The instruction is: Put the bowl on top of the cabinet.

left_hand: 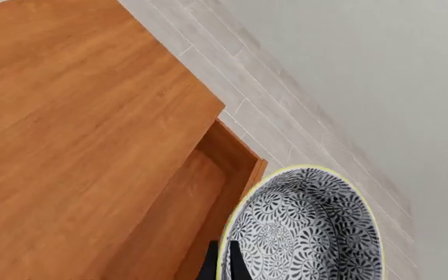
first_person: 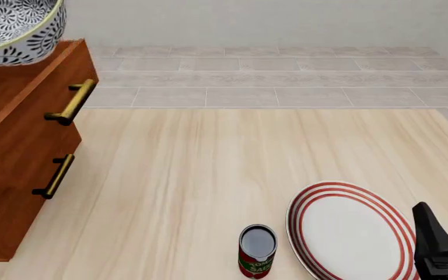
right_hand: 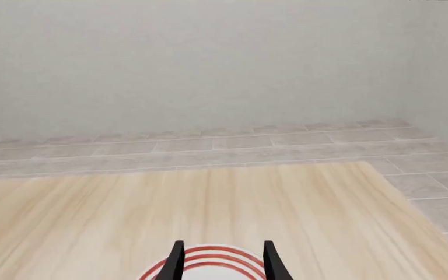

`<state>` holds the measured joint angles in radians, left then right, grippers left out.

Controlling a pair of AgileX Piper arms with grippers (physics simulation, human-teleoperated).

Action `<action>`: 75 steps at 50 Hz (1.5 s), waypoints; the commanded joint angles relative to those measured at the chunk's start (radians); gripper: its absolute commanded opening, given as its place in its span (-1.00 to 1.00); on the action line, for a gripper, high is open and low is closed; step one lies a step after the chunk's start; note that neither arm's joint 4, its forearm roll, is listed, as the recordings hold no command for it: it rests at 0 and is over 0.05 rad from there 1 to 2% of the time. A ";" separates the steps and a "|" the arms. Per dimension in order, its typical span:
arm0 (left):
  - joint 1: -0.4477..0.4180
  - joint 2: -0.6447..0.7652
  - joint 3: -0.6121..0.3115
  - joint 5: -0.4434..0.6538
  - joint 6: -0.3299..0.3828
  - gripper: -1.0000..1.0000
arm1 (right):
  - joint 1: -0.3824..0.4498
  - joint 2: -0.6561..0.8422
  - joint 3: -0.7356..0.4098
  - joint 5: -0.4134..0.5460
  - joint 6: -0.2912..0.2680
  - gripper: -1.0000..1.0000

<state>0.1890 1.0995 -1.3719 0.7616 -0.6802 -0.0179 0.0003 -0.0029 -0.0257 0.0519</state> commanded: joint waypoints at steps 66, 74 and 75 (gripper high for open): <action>0.404 0.020 -0.160 0.151 -0.042 -1.00 | 0.005 0.000 0.000 -0.004 -0.015 1.00; 0.434 0.022 -0.137 0.142 -0.047 -1.00 | 0.004 0.000 -0.003 -0.001 -0.012 1.00; 0.428 0.020 -0.132 0.140 -0.052 -1.00 | 0.004 0.000 -0.001 -0.003 -0.012 1.00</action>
<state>0.5941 1.1205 -1.5145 0.9075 -0.7286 -0.0132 0.0003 -0.0039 -0.0285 0.0396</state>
